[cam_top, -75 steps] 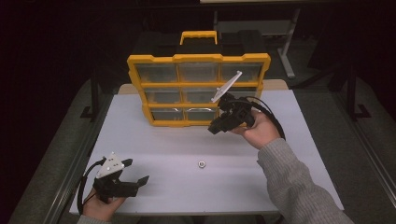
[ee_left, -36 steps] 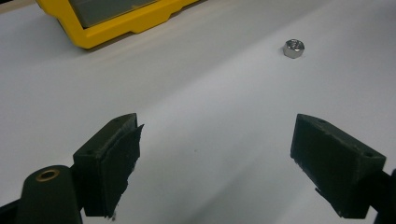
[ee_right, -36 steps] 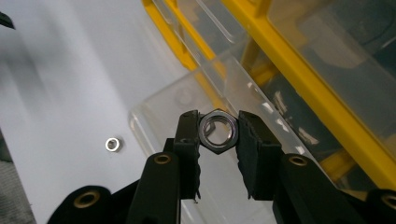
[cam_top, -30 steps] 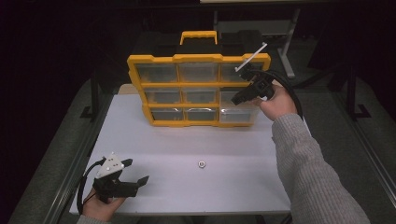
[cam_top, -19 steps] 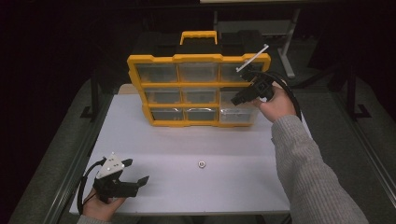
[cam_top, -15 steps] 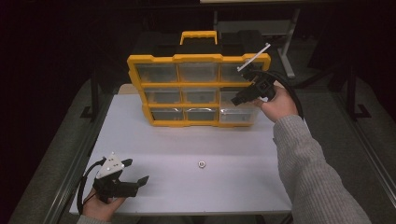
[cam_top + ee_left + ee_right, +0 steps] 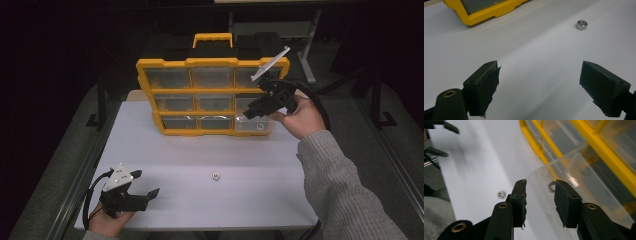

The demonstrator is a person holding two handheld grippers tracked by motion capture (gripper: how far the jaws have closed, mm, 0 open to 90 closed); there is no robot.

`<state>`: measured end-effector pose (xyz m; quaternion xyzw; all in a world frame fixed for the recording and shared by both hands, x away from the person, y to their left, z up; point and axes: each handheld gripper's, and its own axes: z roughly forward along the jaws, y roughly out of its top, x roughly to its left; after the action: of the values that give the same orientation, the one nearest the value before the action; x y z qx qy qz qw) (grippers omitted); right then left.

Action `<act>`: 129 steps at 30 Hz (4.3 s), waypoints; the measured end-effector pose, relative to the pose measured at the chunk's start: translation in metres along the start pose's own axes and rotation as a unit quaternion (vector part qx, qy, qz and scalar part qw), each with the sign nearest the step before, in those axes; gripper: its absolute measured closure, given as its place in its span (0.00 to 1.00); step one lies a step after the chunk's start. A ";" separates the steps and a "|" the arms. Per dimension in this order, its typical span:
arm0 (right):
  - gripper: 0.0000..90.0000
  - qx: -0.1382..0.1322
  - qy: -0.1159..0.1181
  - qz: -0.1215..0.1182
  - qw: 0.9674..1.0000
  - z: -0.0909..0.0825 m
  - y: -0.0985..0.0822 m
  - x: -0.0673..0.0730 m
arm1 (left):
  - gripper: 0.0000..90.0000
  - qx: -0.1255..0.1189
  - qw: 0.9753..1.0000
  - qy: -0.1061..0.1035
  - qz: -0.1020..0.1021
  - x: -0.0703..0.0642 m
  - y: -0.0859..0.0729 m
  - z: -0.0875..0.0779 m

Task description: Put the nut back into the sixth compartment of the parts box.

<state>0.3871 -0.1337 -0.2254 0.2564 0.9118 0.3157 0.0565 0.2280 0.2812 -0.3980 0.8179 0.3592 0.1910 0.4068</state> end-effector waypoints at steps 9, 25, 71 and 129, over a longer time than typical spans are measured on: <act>0.66 -0.012 0.029 -0.033 0.999 0.016 -0.015 0.025 | 0.17 0.006 1.000 0.000 0.002 0.000 0.000 0.000; 0.66 0.013 0.061 -0.043 0.997 0.098 -0.049 0.054 | 0.17 0.006 1.000 -0.001 0.001 0.001 -0.001 0.000; 0.76 0.095 0.038 -0.090 0.991 0.207 -0.068 0.082 | 0.17 0.002 1.000 -0.001 -0.004 0.000 -0.001 0.001; 0.77 0.015 0.070 -0.050 0.996 0.058 -0.004 0.031 | 0.17 0.004 1.000 0.005 0.005 0.002 0.000 -0.003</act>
<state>0.3746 -0.0889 -0.2719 0.1888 0.9298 0.3159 0.0039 0.2278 0.2844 -0.3968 0.8203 0.3578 0.1962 0.4008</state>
